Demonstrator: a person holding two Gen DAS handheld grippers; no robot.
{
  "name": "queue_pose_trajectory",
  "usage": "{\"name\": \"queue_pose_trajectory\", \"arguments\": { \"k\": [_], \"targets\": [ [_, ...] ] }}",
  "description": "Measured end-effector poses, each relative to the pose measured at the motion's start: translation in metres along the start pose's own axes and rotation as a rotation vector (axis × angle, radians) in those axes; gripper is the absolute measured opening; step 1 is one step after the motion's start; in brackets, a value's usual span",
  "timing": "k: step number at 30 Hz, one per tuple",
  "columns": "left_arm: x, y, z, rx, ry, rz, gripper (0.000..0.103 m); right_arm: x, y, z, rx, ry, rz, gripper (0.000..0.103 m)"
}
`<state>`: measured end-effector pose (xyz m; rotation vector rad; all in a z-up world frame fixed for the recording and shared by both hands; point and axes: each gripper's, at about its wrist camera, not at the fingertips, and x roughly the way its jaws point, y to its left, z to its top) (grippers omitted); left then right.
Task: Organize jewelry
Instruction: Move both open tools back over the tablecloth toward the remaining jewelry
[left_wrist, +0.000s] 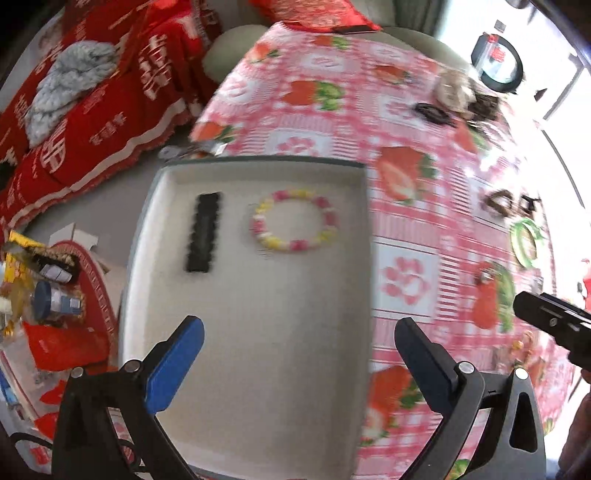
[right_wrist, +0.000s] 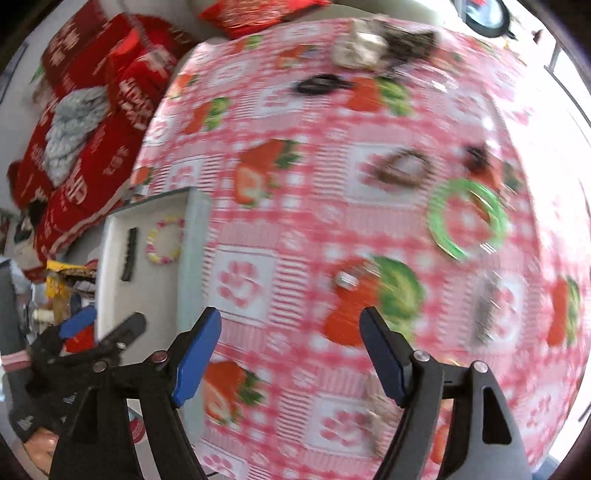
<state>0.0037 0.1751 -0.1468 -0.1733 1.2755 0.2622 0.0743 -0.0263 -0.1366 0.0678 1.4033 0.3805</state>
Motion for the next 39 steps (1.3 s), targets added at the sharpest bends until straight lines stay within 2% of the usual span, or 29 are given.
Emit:
{"name": "queue_pose_trajectory", "arguments": {
  "k": [7,8,9,10,18,23,32,39],
  "targets": [
    [-0.006,-0.063,-0.002,0.119,0.003,-0.044,0.103,-0.018,-0.076,-0.021,0.147,-0.003,-0.056,0.084],
    [-0.006,-0.07,-0.001,0.126,0.003,-0.043,0.103,-0.02,-0.082,-0.023,0.156,-0.007,-0.059,0.087],
    [-0.006,-0.076,0.0,0.128,0.001,-0.042,0.103,-0.022,-0.09,-0.025,0.164,-0.011,-0.061,0.099],
    [-0.006,-0.082,0.001,0.129,-0.004,-0.041,0.103,-0.025,-0.098,-0.028,0.173,-0.019,-0.061,0.103],
    [0.007,-0.119,0.006,0.181,0.03,-0.063,0.103,-0.03,-0.142,-0.036,0.228,-0.003,-0.103,0.103],
    [0.016,-0.136,0.023,0.168,0.037,-0.077,0.103,-0.032,-0.157,-0.028,0.222,-0.004,-0.119,0.103],
    [0.032,-0.162,0.071,0.14,-0.004,-0.054,0.103,-0.031,-0.175,0.012,0.231,-0.045,-0.114,0.103],
    [0.053,-0.175,0.086,0.127,0.015,-0.065,0.103,-0.023,-0.182,0.034,0.228,-0.052,-0.11,0.102]
  ]
}}
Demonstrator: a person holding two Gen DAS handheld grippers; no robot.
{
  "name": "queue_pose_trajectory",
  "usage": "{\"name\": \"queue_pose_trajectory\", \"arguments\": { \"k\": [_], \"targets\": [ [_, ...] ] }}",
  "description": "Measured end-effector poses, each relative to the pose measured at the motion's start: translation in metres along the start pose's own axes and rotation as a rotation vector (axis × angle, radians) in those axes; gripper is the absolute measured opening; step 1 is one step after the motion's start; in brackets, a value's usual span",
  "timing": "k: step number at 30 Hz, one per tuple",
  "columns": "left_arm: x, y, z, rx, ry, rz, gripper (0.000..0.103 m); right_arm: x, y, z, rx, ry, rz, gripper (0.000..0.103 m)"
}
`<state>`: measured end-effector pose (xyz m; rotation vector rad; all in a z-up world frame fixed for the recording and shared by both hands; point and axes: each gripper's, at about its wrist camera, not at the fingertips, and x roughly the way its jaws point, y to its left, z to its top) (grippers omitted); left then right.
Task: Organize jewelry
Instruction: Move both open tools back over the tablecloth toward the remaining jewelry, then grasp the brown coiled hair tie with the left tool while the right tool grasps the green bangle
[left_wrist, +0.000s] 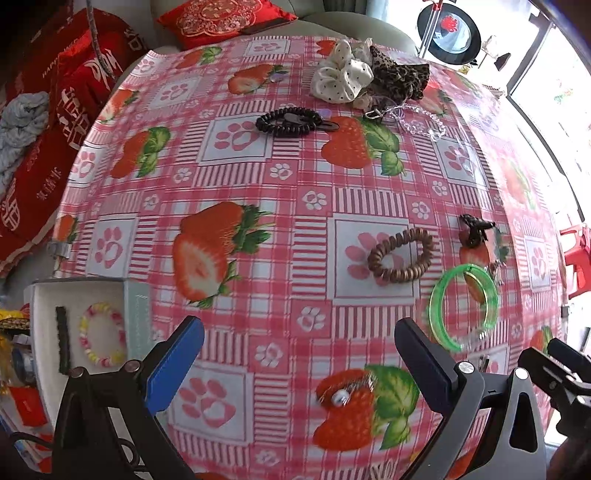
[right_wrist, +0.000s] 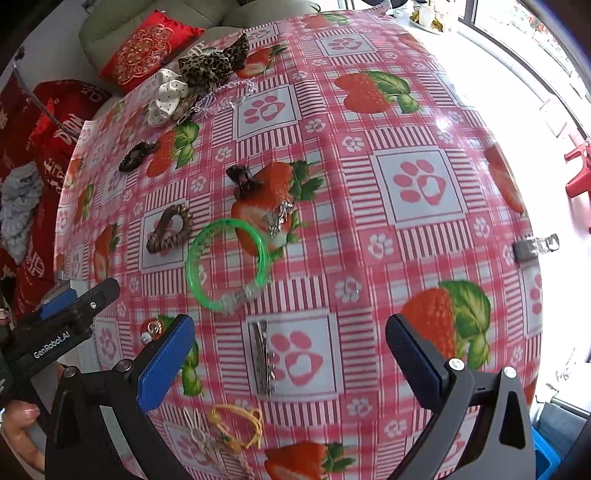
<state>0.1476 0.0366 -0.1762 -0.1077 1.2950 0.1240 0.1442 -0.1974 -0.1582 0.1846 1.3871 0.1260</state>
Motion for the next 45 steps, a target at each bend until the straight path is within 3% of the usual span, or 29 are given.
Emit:
{"name": "queue_pose_trajectory", "arguments": {
  "k": [5,8,17,21,24,26,32,36,39,42,45],
  "targets": [
    [0.01,-0.009,0.014,0.007,-0.013,-0.005,0.103,0.013,0.004,0.011,-0.01,0.011,-0.004,0.094],
    [0.013,-0.011,0.023,0.003,-0.022,-0.018,0.103,0.021,0.007,0.017,-0.023,0.019,-0.005,0.081],
    [0.036,-0.025,0.038,0.053,-0.006,-0.013,0.1,0.037,0.015,0.028,-0.052,0.04,-0.019,0.069],
    [0.042,-0.031,0.038,0.07,-0.002,-0.014,0.1,0.045,0.021,0.03,-0.069,0.055,-0.034,0.059],
    [0.048,-0.037,0.039,0.088,0.012,-0.012,0.087,0.048,0.027,0.031,-0.092,0.045,-0.056,0.058],
    [0.051,-0.039,0.039,0.091,0.014,-0.001,0.087,0.049,0.031,0.032,-0.107,0.042,-0.07,0.057],
    [0.047,-0.048,0.037,0.121,-0.006,-0.018,0.068,0.052,0.04,0.03,-0.17,0.023,-0.146,0.041],
    [0.042,-0.058,0.033,0.156,-0.022,-0.033,0.03,0.053,0.045,0.028,-0.213,0.012,-0.176,0.035],
    [0.04,-0.062,0.032,0.166,-0.018,-0.044,0.019,0.054,0.046,0.027,-0.219,0.009,-0.174,0.028],
    [0.037,-0.056,0.031,0.129,-0.012,-0.071,0.019,0.053,0.048,0.025,-0.228,0.003,-0.156,0.008],
    [0.032,-0.049,0.029,0.107,-0.014,-0.085,0.019,0.051,0.047,0.024,-0.216,-0.007,-0.133,0.007]
  ]
}}
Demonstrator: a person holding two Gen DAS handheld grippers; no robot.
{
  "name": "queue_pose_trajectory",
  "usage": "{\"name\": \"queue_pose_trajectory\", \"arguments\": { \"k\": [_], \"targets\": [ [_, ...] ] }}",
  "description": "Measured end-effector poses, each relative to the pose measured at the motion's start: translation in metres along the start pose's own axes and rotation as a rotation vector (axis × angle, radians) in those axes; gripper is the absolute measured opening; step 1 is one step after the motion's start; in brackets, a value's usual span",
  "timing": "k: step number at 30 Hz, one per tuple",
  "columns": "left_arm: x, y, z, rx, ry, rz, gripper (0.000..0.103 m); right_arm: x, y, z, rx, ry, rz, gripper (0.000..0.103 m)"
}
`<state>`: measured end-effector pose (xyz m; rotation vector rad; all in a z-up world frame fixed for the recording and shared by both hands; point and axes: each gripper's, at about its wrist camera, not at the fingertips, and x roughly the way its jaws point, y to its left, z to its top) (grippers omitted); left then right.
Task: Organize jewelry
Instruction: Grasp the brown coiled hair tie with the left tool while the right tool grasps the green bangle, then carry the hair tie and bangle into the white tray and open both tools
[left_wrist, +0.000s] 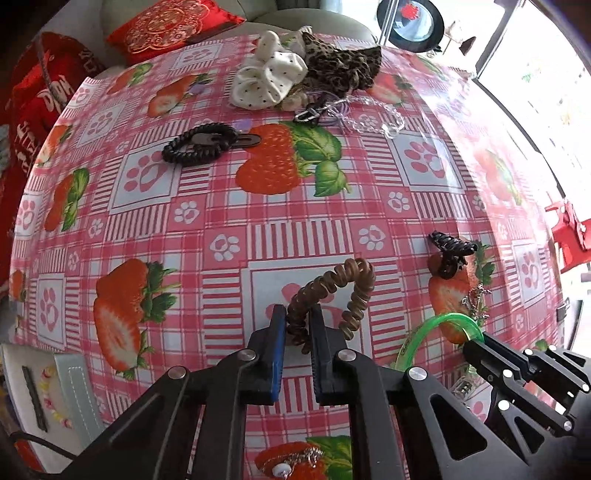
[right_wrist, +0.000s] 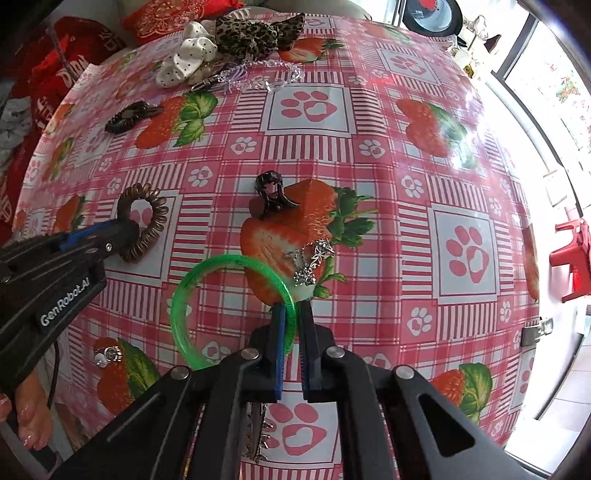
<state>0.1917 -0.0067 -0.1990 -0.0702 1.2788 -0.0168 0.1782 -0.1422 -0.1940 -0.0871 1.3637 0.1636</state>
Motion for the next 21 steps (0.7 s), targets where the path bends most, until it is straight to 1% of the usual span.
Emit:
{"name": "queue_pose_trajectory", "arguments": {
  "k": [3,9,16,21],
  "targets": [
    [-0.006,0.004,-0.002,-0.002,-0.011,-0.004,0.019,-0.006,-0.006,-0.001,0.031,-0.013,0.047,0.007],
    [-0.023,0.009,-0.014,-0.023,-0.017,-0.023,0.019,-0.022,-0.016,-0.005,0.068,-0.039,0.114,0.007],
    [-0.047,0.021,-0.039,-0.04,-0.022,-0.032,0.019,-0.039,-0.014,-0.013,0.084,-0.039,0.15,0.007],
    [-0.065,0.037,-0.055,-0.072,-0.035,-0.04,0.019,-0.046,-0.006,-0.02,0.089,-0.036,0.155,0.007]
  ]
}}
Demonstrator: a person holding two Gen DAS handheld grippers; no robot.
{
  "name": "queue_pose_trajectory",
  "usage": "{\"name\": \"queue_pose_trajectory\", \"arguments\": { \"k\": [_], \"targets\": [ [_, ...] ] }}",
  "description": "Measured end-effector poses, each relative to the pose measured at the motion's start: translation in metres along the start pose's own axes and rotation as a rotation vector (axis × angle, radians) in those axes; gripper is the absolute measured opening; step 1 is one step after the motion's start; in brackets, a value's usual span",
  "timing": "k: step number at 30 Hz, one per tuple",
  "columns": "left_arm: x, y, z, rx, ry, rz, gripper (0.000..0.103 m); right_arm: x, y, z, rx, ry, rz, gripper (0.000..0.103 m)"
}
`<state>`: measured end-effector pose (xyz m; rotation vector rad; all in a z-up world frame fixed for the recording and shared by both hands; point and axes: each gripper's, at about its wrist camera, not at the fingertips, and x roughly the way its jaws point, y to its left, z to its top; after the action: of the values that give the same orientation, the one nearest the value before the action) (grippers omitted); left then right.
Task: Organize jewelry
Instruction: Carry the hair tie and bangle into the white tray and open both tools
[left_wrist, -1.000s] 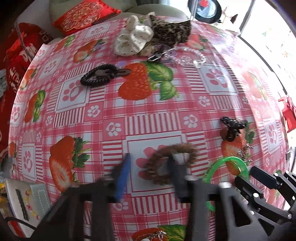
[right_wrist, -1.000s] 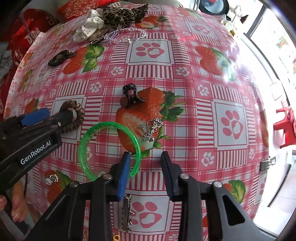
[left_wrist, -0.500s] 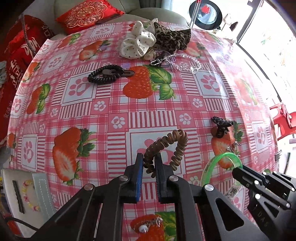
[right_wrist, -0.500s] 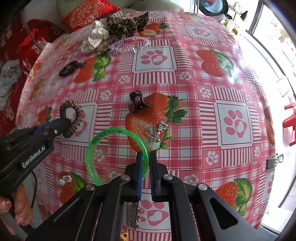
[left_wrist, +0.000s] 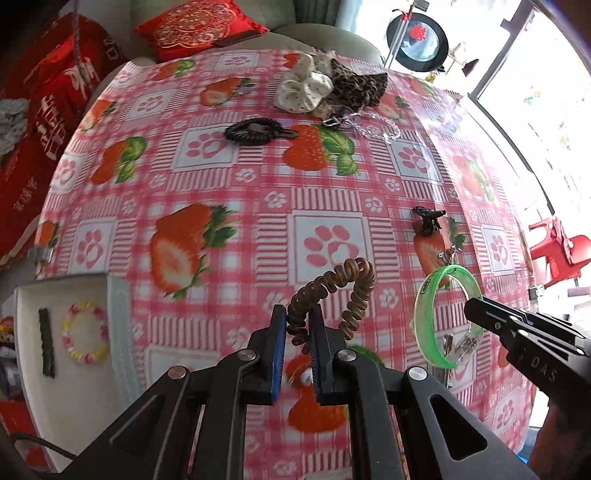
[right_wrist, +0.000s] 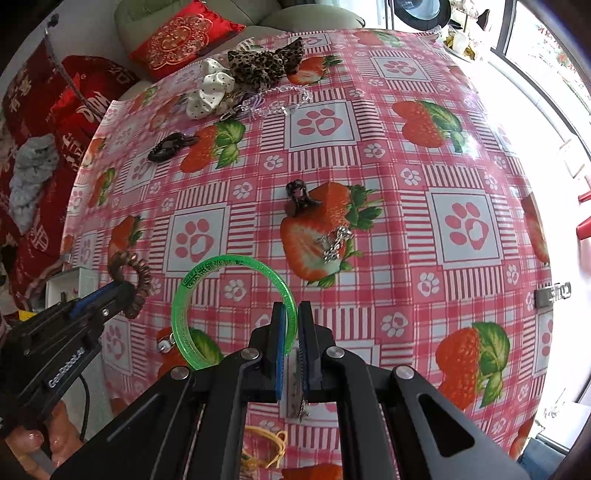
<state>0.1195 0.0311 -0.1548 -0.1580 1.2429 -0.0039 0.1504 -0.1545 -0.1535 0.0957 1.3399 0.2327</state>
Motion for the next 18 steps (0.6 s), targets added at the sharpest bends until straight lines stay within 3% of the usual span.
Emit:
{"name": "queue_pose_trajectory", "arguments": {
  "k": [9,18],
  "targets": [
    [-0.034,0.039,-0.029,-0.033,-0.028,0.019,0.019,-0.014,0.027,-0.014,-0.042,0.004,0.011,0.007],
    [-0.065,0.099,-0.067,-0.159,-0.047,0.07,0.019,-0.026,0.082,-0.03,-0.118,0.016,0.057,0.007]
  ]
}}
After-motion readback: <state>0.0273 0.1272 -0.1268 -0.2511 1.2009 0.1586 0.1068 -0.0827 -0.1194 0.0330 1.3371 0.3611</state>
